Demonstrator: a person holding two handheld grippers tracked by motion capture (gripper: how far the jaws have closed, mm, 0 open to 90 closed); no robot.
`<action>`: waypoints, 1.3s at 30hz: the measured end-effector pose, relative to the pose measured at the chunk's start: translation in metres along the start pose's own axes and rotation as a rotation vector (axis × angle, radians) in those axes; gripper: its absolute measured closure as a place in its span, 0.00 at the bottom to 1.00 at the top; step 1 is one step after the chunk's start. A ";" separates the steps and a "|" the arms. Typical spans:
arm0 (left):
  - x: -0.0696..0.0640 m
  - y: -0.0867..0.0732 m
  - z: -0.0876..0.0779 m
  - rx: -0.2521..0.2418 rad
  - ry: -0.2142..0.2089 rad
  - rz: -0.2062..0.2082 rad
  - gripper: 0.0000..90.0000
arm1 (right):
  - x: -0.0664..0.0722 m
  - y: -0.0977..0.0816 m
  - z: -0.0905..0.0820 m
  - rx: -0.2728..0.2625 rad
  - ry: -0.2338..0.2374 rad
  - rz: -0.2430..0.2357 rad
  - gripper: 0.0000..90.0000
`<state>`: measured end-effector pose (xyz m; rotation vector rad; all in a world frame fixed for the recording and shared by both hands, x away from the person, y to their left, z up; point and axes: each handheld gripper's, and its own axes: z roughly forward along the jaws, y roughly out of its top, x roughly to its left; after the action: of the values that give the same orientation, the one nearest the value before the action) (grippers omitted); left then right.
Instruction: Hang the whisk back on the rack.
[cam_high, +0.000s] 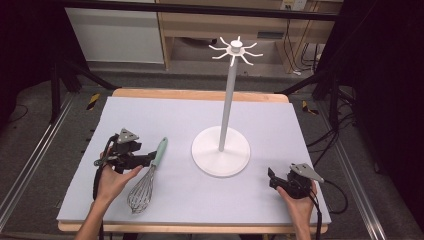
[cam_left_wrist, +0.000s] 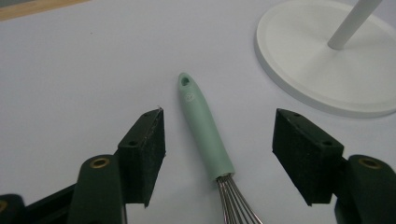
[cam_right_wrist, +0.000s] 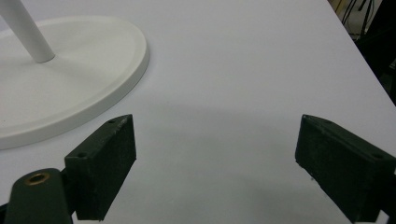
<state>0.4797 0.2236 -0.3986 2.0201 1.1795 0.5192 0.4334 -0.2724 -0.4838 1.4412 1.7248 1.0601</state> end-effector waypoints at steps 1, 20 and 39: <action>0.000 0.000 0.000 0.000 0.000 0.000 0.38 | 0.000 0.000 0.000 0.000 0.000 0.000 0.14; -0.004 -0.001 0.024 0.142 0.001 0.027 0.45 | 0.005 -0.001 0.001 0.020 -0.010 -0.045 0.14; -0.003 -0.006 0.045 0.249 -0.009 0.010 0.53 | 0.006 -0.001 0.001 0.025 -0.005 -0.047 0.13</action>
<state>0.5045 0.2054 -0.4326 2.2364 1.2816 0.3829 0.4330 -0.2666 -0.4850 1.4098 1.7658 1.0127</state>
